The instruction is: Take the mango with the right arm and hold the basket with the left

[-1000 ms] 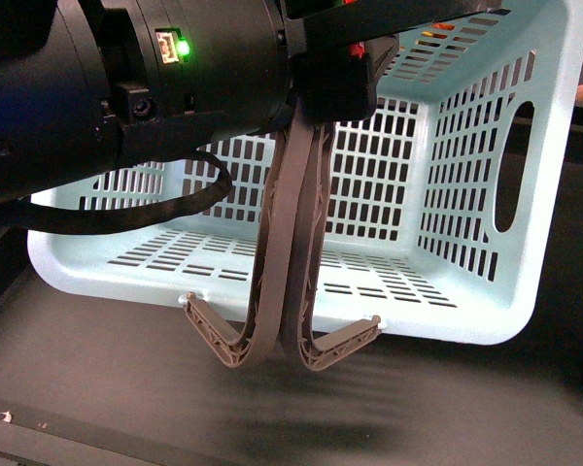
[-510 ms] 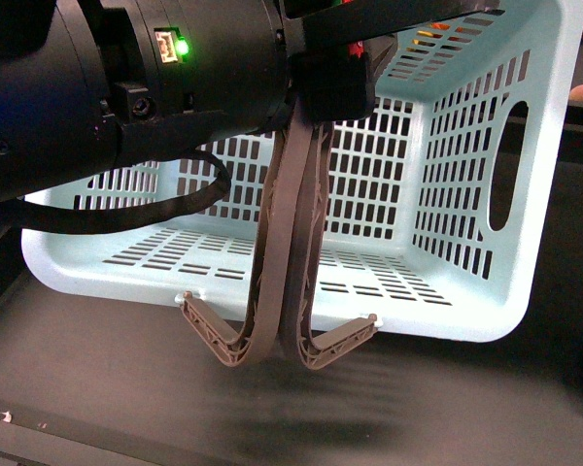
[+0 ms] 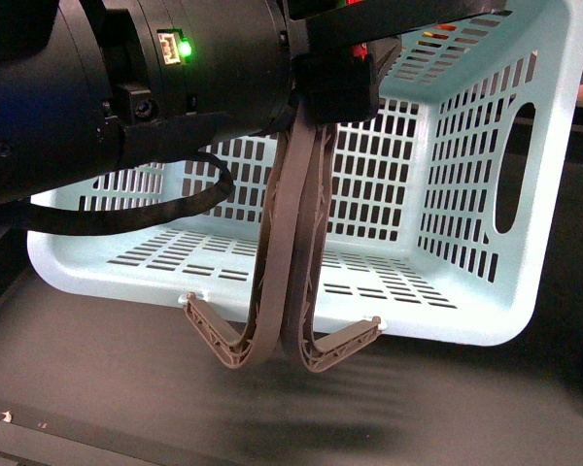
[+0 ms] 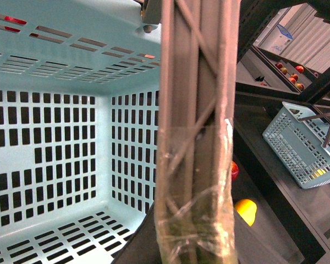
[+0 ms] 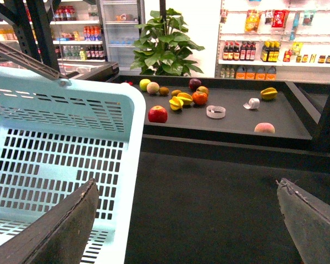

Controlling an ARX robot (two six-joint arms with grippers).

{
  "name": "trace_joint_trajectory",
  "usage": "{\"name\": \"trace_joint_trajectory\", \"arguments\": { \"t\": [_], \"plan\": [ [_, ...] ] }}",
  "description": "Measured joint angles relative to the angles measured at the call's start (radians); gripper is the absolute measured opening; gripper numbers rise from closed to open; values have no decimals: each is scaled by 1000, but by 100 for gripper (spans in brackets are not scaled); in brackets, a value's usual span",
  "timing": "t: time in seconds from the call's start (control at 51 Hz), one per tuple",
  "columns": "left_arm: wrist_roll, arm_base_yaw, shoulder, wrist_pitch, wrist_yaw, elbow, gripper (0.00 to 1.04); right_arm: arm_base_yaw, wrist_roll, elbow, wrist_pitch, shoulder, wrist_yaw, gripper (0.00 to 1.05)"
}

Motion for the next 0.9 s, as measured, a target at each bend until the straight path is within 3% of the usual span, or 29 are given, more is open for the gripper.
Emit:
{"name": "trace_joint_trajectory", "arguments": {
  "t": [0.039,0.098,0.157,0.196,0.667,0.902],
  "plan": [
    [0,0,0,0,0,0,9,0,0,0,0,0,1,97],
    [0,0,0,0,0,0,9,40,-37,0,50,41,187,97],
    [-1,0,0,0,0,0,9,37,-50,0,95,103,277,97],
    [0,0,0,0,0,0,9,18,-55,0,126,148,284,97],
    [0,0,0,0,0,0,9,-325,-83,110,679,1010,49,97],
    [0,0,0,0,0,0,9,-459,-101,221,883,1455,23,97]
  ]
}}
